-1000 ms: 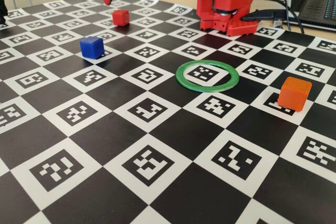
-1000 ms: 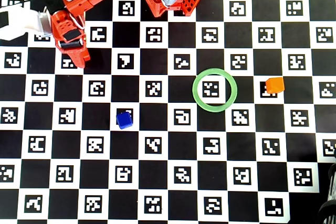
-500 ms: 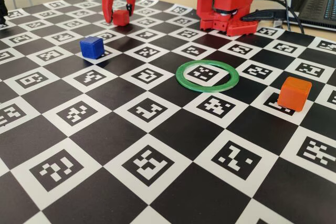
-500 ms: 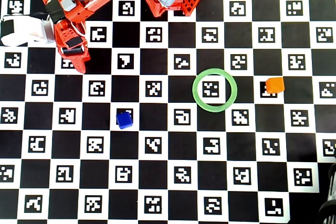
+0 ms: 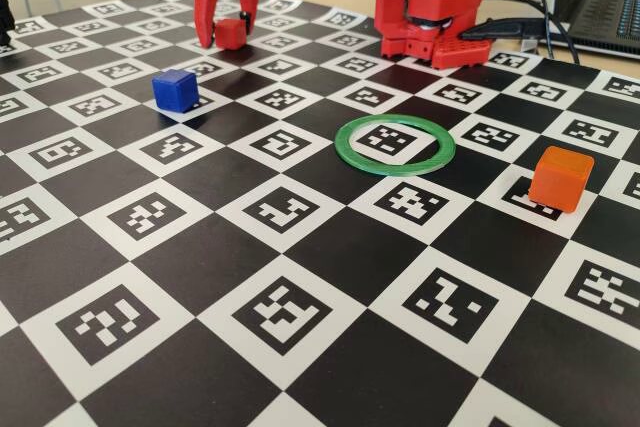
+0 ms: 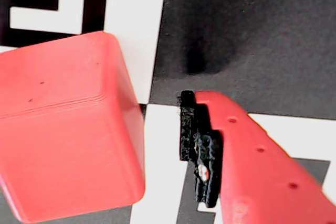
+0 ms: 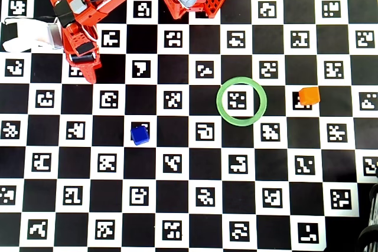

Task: Grab the red cube then put it in the green circle then put the blue cube on top and finally the orange cube on top

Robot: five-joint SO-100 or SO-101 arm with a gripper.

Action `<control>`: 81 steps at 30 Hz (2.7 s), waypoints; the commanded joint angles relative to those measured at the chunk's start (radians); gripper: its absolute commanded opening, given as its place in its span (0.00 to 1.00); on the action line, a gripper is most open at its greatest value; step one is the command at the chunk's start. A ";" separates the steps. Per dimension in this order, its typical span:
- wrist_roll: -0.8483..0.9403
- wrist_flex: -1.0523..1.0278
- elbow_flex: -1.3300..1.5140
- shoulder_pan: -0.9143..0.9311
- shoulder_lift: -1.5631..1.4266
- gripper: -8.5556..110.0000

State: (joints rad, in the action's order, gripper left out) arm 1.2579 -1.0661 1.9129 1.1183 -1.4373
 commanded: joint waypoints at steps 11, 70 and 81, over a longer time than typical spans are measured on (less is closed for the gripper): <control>0.153 0.029 -0.009 -0.015 -0.020 0.39; -0.376 -0.690 -0.686 -0.354 -0.227 0.11; -0.992 -0.723 -0.640 -0.920 -0.285 0.11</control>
State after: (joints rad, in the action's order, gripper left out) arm 0.4357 -1.7349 1.3116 0.3559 -1.6322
